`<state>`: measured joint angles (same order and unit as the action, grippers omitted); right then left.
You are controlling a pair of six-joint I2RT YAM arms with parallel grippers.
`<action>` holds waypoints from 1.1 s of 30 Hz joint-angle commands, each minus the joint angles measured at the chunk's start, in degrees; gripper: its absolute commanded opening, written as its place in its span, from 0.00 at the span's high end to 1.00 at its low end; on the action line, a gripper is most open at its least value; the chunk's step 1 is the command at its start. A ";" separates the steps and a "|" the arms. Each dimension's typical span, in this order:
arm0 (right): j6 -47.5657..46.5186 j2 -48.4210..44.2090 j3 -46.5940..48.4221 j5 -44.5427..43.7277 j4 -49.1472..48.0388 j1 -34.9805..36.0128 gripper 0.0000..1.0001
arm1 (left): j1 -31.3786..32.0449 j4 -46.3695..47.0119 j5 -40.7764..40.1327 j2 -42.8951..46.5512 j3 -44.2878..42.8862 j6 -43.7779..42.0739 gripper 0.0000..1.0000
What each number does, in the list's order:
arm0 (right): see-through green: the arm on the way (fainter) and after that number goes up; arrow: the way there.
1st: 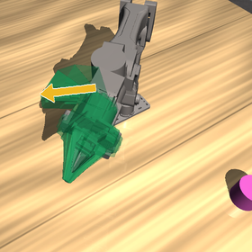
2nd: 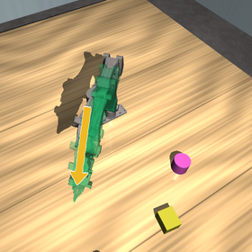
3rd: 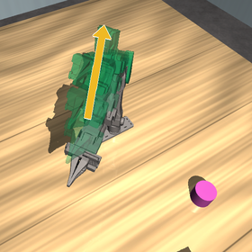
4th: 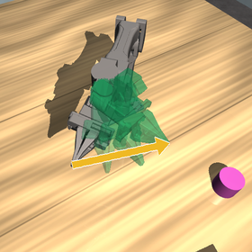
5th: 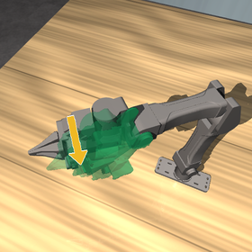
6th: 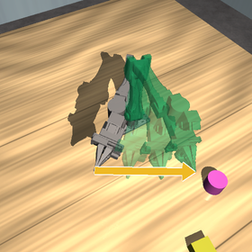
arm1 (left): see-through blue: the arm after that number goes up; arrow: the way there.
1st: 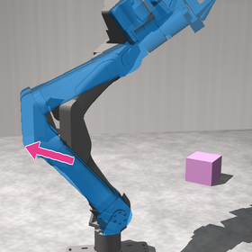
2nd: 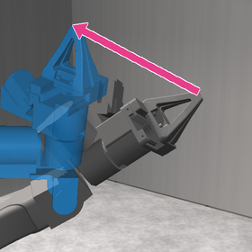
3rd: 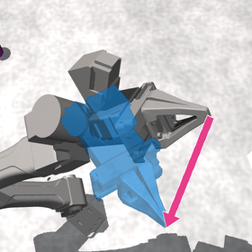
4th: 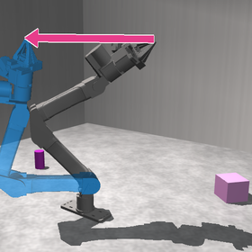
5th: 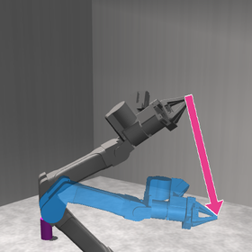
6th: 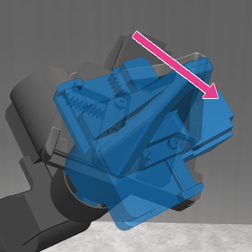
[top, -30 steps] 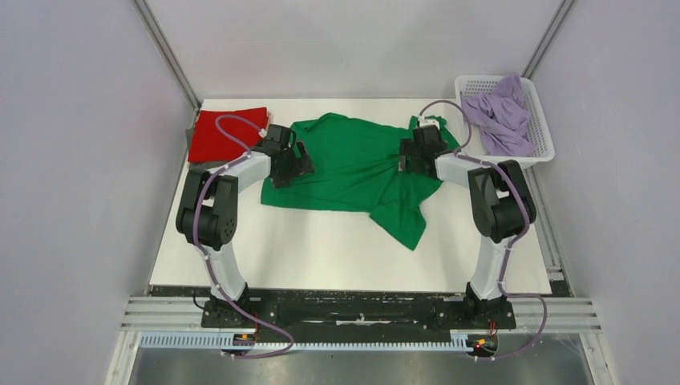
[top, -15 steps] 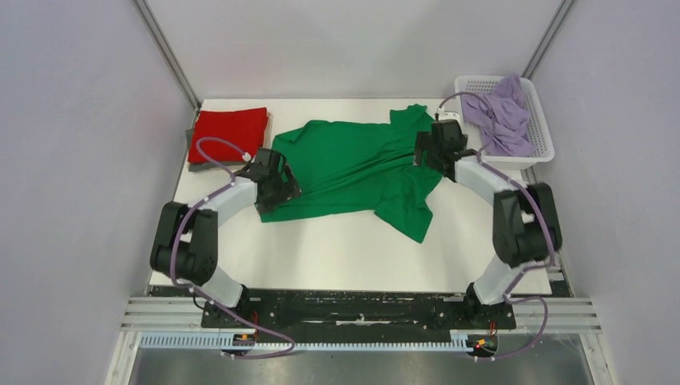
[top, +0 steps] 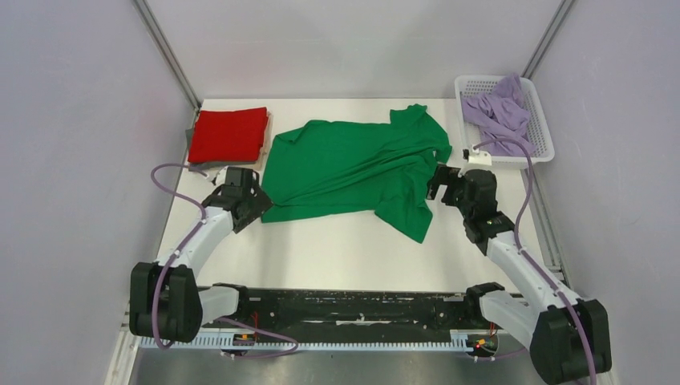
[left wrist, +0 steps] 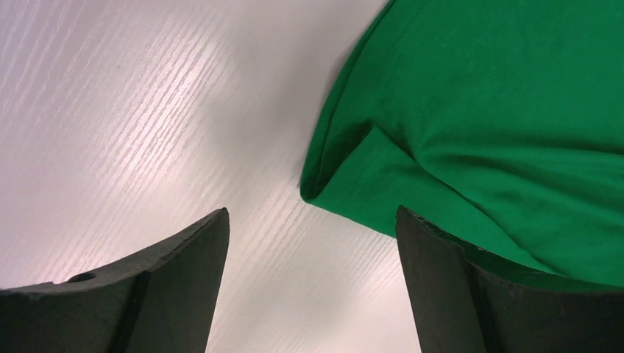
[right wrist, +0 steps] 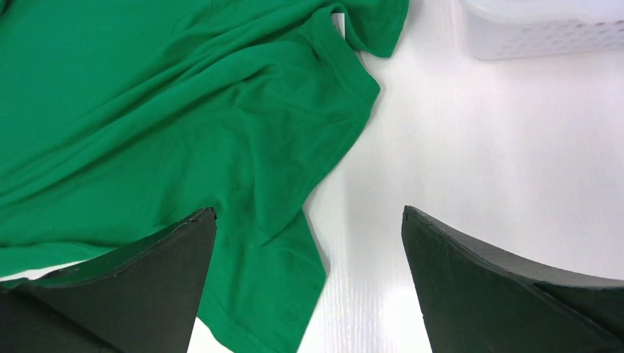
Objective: Fold and stack the t-shirts
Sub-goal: Flatten out the tshirt
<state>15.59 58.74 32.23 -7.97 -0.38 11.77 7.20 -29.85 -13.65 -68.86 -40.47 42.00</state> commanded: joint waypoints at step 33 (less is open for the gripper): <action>-2.15 -7.19 -5.42 -5.58 10.52 0.16 0.02 | -1.38 13.00 6.42 -3.25 6.41 7.52 0.98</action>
<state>14.33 52.29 25.45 -14.28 7.97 11.77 5.72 -14.87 -7.94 -78.17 -34.96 48.73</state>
